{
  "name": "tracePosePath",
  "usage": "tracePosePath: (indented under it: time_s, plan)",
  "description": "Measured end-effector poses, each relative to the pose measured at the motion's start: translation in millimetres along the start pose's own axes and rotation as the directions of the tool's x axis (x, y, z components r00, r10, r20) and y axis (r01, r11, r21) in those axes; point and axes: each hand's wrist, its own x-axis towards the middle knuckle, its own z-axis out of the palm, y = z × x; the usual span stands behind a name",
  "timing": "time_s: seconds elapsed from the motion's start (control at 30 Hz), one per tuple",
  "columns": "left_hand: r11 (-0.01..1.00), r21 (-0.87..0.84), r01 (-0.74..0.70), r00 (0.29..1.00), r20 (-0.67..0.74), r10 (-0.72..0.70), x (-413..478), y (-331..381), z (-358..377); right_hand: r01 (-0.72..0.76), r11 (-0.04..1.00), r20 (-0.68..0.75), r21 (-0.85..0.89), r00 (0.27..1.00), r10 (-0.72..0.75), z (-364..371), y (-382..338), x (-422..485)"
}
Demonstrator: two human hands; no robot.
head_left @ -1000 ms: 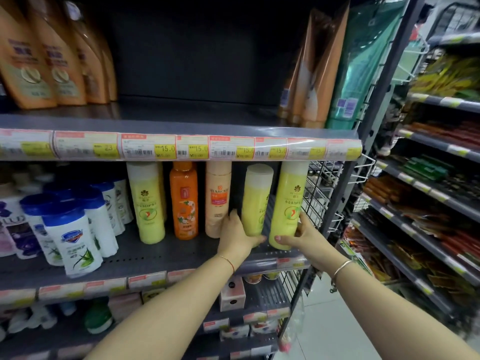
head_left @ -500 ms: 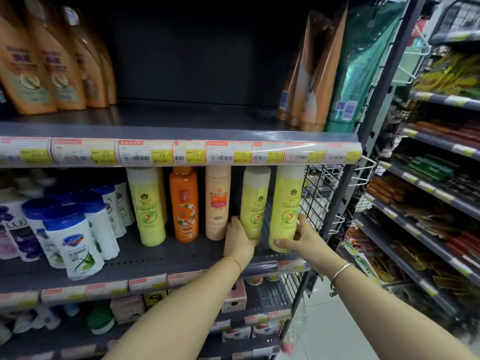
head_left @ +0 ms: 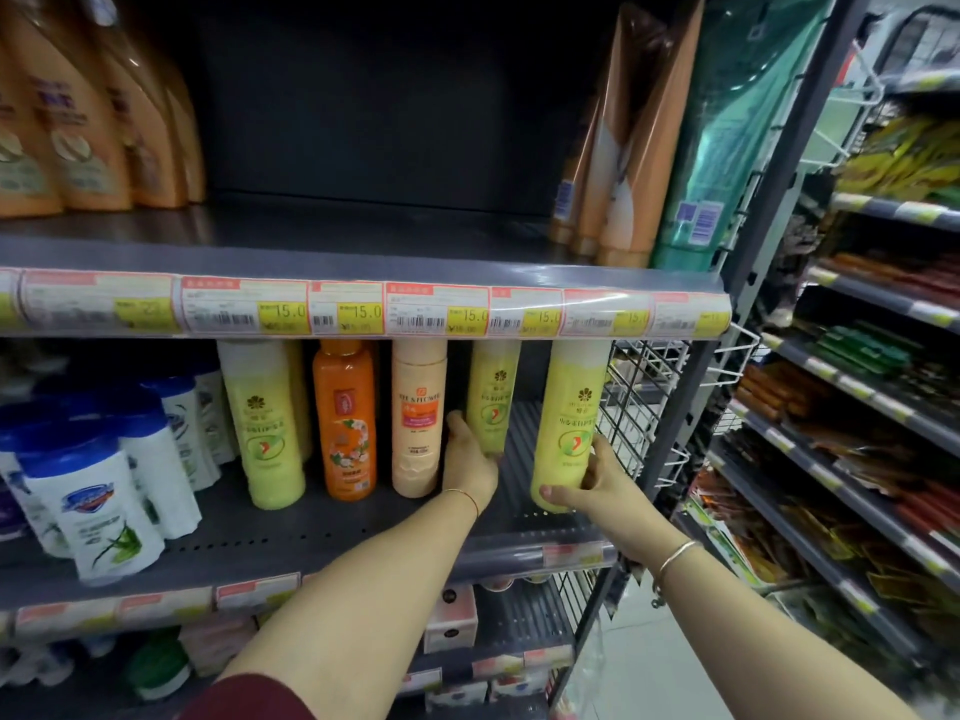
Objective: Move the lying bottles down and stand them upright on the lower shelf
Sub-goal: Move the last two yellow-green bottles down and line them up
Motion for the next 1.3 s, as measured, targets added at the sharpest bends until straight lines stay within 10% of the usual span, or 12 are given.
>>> tracePosePath:
  time_s: [0.7, 0.87, 1.3]
  plan:
    - [0.956, 0.289, 0.050, 0.998, 0.021, -0.058, -2.3, -3.6, -3.0, 0.010, 0.989, -0.041, -0.150, 0.999, -0.016, 17.6, -3.1, 32.8]
    - [0.980, 0.193, -0.045, 0.977, 0.215, 0.002, -34.5, 2.2, -33.2, 0.033, 0.981, -0.038, -0.190, 0.998, -0.041, 30.3, 2.5, 43.6]
    - [0.995, -0.021, -0.095, 0.976, 0.196, 0.097, -61.4, -16.5, -96.4, 0.059, 0.972, -0.034, -0.228, 0.997, -0.068, 65.4, 3.6, 51.7]
